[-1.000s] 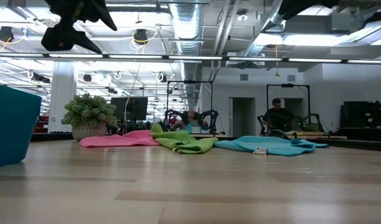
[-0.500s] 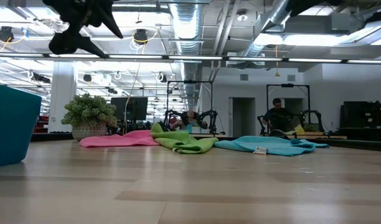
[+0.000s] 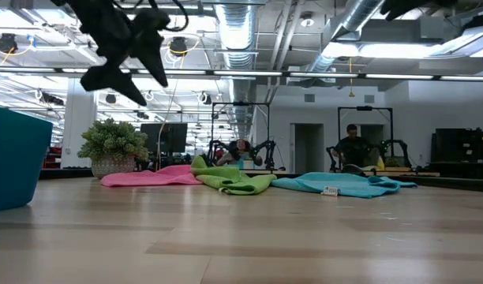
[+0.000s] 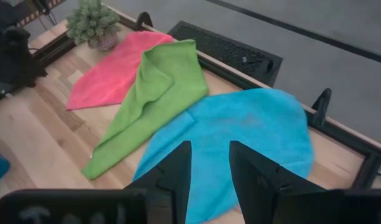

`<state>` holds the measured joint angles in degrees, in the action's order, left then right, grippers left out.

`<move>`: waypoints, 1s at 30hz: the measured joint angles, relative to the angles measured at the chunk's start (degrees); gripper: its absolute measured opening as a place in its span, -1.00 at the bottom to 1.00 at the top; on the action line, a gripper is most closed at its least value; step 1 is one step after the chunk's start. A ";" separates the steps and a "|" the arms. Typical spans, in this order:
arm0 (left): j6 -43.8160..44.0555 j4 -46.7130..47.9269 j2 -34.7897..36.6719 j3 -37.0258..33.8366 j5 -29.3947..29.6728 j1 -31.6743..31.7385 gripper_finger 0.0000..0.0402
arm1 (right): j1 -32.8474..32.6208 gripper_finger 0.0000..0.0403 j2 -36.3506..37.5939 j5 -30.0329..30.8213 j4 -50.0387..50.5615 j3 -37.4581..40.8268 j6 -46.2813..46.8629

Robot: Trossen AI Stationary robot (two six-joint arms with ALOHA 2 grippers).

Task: Fold microfiber towels
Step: Fold the pink microfiber towel

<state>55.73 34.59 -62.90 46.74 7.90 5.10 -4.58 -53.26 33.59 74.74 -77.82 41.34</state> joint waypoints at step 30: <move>-8.91 5.81 -24.46 0.00 6.33 -0.02 0.32 | 0.20 -0.34 2.05 -2.21 4.66 0.00 -0.85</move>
<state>46.83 40.40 -87.36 46.74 14.23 5.08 -4.38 -51.21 31.38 79.40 -77.82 40.49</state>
